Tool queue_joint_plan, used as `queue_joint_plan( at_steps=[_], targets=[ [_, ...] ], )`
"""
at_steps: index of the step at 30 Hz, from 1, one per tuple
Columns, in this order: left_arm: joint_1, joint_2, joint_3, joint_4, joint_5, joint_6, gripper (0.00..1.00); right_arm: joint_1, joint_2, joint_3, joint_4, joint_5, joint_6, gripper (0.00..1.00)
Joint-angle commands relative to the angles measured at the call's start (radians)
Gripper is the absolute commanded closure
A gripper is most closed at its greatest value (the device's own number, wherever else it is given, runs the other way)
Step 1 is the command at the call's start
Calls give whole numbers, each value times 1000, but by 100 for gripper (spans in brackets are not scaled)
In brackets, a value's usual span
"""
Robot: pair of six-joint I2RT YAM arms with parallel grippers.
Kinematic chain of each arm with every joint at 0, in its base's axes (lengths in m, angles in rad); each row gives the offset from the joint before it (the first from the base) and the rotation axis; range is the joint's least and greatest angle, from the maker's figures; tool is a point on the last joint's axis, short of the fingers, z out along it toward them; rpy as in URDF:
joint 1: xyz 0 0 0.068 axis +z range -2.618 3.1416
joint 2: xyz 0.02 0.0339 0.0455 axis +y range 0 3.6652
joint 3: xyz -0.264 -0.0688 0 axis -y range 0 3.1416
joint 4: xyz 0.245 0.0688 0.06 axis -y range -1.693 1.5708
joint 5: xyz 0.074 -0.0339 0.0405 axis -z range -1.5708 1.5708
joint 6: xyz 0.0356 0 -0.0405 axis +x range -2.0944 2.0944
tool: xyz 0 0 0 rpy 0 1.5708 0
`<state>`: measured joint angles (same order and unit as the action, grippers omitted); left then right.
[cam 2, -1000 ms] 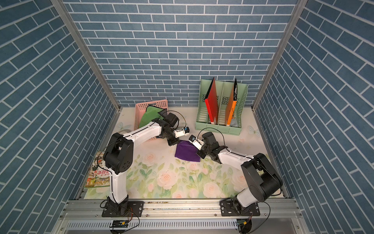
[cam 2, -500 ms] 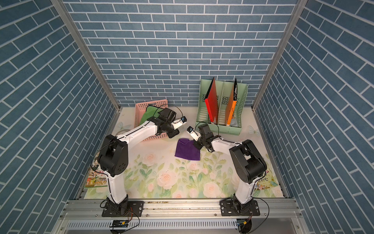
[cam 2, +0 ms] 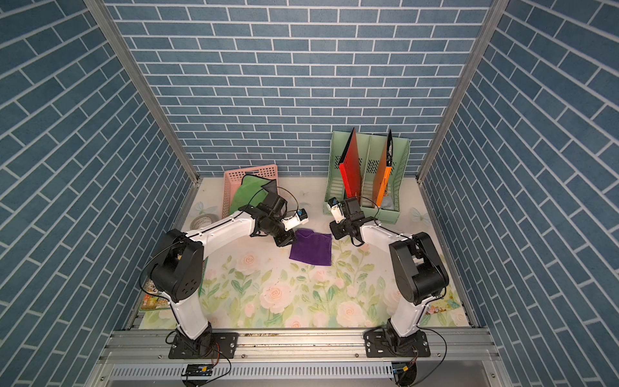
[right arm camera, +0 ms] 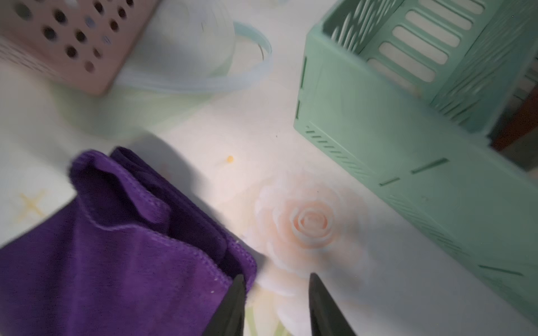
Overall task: Fold the square dishcloth
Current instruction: Smooth out the cleaning item at the center of the board.
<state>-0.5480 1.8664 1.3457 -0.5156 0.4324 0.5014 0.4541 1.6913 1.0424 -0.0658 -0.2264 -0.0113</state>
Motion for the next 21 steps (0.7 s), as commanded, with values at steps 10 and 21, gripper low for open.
queue_joint_plan(
  at_steps=[10, 21],
  targets=[
    [-11, 308, 309, 133, -251, -120, 69, 23, 73, -183, 391, -442, 523, 74],
    [21, 208, 312, 86, -215, -128, 65, 17, 242, -129, 396, -320, 602, 78]
  ],
)
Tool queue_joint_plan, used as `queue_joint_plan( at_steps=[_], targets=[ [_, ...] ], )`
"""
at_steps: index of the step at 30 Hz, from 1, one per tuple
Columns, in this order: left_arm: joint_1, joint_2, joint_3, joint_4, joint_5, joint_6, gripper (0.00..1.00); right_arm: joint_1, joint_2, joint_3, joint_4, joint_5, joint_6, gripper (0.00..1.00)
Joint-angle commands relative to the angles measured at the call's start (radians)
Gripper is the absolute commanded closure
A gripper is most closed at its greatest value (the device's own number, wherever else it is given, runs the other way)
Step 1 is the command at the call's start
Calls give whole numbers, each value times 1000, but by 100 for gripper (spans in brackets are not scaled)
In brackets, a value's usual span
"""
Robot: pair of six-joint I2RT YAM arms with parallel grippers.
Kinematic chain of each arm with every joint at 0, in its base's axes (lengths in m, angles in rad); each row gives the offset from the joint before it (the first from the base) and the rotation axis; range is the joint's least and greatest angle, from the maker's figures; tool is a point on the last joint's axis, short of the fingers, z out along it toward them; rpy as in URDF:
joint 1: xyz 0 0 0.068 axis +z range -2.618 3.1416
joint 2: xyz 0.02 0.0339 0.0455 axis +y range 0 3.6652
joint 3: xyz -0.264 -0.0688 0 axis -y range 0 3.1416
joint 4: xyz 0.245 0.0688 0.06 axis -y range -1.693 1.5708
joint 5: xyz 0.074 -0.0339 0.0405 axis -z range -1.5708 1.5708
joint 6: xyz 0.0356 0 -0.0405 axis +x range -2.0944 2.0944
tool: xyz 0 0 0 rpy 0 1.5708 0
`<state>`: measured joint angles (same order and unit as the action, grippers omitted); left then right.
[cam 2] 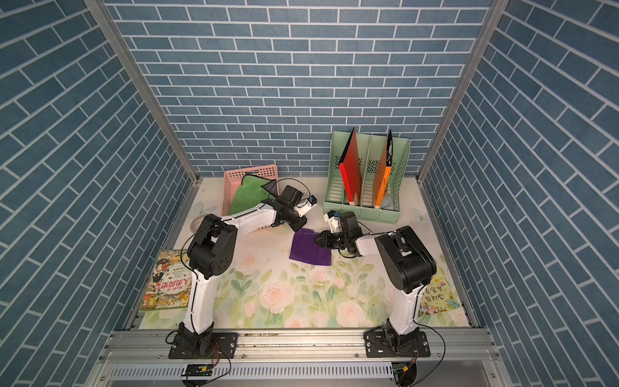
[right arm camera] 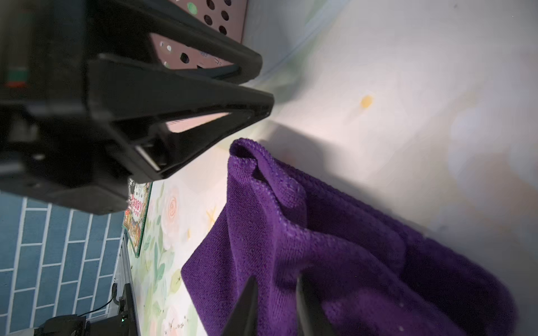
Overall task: Fold the square dishcloth
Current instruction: Smooth out the cleaning item at the center of the board, then move the cleaning item to the center of the board.
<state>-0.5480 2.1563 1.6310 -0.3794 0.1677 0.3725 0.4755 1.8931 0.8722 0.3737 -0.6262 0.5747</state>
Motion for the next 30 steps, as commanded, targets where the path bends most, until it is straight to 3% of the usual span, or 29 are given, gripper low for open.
queue_joint_plan(
  at_steps=[1, 7, 11, 18, 24, 30],
  targets=[
    [23, -114, 33, -81, 73, 14, 63, -7, 50, 53, -74, 126, 13, 79],
    [33, -305, -124, -204, 186, 75, 60, -2, -49, 66, -168, 271, -13, 72],
    [138, -389, -161, -278, 274, 51, 56, 78, -198, 70, -183, 281, 18, 64],
    [330, -464, -189, -322, 293, 35, 48, 193, -25, 53, -16, 187, 135, 64],
    [446, -452, -160, -351, 254, 14, 45, 127, 22, 33, -61, 248, 151, 69],
    [504, -411, -115, -325, 165, 2, 44, -17, -163, -112, -180, 387, 132, 70]
  ],
)
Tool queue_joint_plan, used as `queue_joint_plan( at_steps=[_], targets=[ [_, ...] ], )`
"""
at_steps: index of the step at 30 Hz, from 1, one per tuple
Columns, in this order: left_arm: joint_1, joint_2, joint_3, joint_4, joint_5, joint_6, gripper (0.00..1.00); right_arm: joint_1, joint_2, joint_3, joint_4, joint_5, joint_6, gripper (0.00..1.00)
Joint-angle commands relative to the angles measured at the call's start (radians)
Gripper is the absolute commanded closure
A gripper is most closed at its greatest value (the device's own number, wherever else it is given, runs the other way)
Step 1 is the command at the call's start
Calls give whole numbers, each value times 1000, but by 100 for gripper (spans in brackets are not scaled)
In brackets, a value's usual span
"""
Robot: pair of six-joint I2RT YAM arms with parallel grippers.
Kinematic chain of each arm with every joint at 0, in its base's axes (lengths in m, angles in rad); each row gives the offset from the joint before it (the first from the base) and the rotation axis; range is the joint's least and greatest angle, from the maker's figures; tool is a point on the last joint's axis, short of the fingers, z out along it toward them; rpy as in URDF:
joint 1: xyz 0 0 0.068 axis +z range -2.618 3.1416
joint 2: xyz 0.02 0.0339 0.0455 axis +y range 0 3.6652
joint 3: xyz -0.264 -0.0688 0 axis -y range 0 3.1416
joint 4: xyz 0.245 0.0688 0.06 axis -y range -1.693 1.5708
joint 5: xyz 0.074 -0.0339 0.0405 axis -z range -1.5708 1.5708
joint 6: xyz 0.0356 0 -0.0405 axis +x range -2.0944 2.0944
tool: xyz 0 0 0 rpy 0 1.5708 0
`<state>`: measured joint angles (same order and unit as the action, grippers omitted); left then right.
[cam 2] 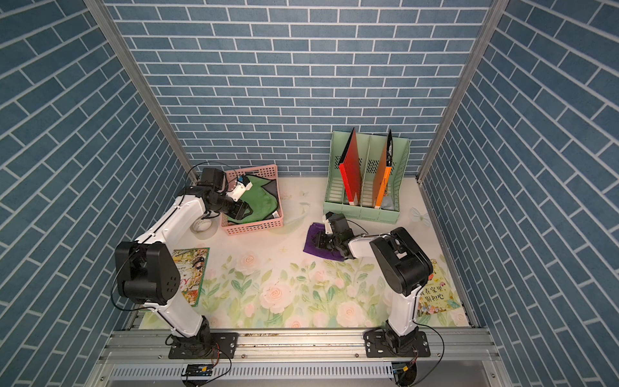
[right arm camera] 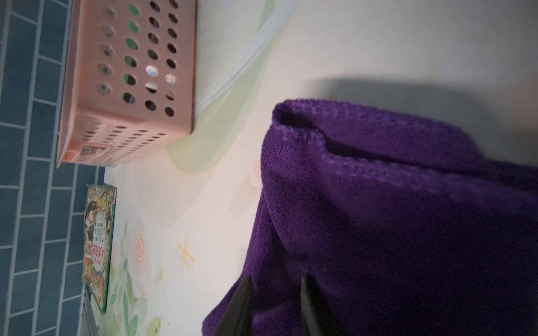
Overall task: Fold the square dishcloth
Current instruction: Move the cleaning item to the center of the board.
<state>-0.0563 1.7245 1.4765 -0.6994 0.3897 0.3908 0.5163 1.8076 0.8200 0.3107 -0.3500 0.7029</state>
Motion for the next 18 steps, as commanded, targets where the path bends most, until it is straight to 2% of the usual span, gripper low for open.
queue_joint_plan(
  at_steps=[1, 5, 10, 14, 18],
  targets=[
    [13, 33, 46, 4, -71, -19, 44, -93, -115, -91, -130, 123, 1, 70],
    [14, 82, 78, 40, -108, -44, 44, -220, -244, -204, -170, 136, -34, 69],
    [10, 189, 183, 72, -92, -162, 45, -349, -333, -246, -207, 129, -92, 68],
    [-5, 333, 369, 68, -110, -282, 44, -350, -364, -177, -250, 109, -144, 64],
    [-16, 505, 598, 17, -125, -404, 44, -312, -484, -116, -305, 161, -179, 56]
  ],
)
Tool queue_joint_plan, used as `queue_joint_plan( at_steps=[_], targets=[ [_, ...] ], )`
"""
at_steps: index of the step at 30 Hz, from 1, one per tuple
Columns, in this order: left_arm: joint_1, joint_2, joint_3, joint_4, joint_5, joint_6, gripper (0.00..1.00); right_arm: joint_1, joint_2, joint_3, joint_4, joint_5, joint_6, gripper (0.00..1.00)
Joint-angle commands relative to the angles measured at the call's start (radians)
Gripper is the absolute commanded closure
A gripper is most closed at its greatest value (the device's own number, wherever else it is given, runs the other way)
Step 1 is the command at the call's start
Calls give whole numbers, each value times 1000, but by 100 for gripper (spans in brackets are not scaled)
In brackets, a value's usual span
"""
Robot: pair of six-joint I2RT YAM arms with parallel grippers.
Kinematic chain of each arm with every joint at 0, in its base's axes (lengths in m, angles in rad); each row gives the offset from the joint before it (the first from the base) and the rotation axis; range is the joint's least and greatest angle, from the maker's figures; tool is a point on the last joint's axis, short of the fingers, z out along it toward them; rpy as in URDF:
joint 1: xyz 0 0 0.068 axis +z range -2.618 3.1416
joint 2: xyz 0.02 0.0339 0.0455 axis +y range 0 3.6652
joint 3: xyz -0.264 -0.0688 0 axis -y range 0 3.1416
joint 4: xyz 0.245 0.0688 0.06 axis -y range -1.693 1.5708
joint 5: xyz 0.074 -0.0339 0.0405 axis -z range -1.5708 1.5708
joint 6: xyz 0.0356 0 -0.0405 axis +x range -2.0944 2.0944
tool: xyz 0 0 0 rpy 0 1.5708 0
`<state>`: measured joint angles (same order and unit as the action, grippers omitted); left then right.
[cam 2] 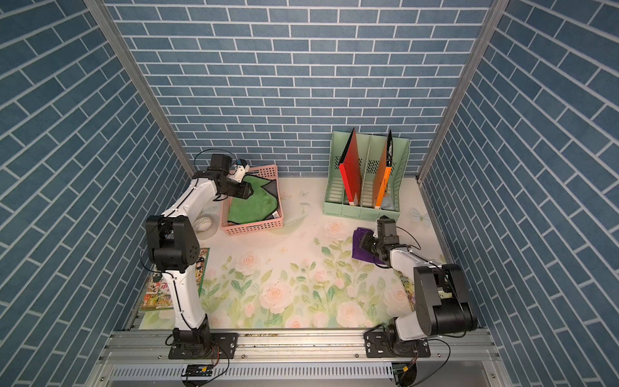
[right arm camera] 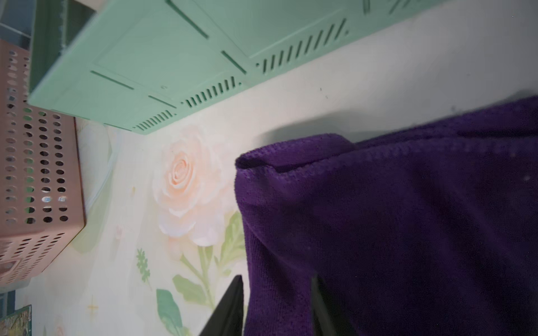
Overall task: Fold the square dishcloth
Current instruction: Move the cleaning item to the center of the board, then pick up the cleaning item from the bin.
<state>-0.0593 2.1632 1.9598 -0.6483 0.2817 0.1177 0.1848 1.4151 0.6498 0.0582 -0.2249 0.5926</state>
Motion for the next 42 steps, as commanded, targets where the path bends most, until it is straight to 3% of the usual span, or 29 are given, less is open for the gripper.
queue_joint_plan(
  at_steps=[1, 3, 4, 5, 6, 12, 19, 27, 33, 36, 40, 41, 42],
  targets=[
    [-23, 110, 163, -45, -31, -147, 43, 29, -117, 69, -73, 56, -75, 52],
    [-60, 151, 192, -29, -83, -151, 41, 54, -179, 97, -118, 99, -93, 42],
    [-75, 163, 194, -19, -92, -154, 40, 69, -202, 113, -141, 120, -101, 30],
    [-87, 178, 203, -14, -98, -165, 38, 81, -225, 125, -166, 140, -111, 7],
    [-96, 194, 213, -8, -113, -179, 37, 93, -244, 138, -189, 166, -119, 1],
    [-106, 258, 254, 48, -159, -259, 35, 106, -357, 145, -238, 230, -106, 0],
    [-105, 339, 310, 74, -166, -305, 36, 103, -531, 22, -68, 190, -62, 0],
    [-102, 389, 313, 132, -149, -339, 36, 91, -396, 131, -175, 175, -83, 0],
    [-103, 424, 333, 196, -132, -360, 37, 91, -425, 92, -85, 114, -81, 0],
    [-103, 441, 335, 213, -136, -360, 49, 91, -427, 95, -101, 103, -86, 0],
    [-103, 423, 319, 207, -131, -341, 94, 94, -412, 104, -147, 99, -101, 0],
    [-103, 398, 294, 222, -129, -328, 100, 94, -407, 102, -153, 100, -103, 0],
    [-103, 356, 253, 247, -123, -313, 100, 95, -400, 101, -159, 102, -104, 0]
  ],
)
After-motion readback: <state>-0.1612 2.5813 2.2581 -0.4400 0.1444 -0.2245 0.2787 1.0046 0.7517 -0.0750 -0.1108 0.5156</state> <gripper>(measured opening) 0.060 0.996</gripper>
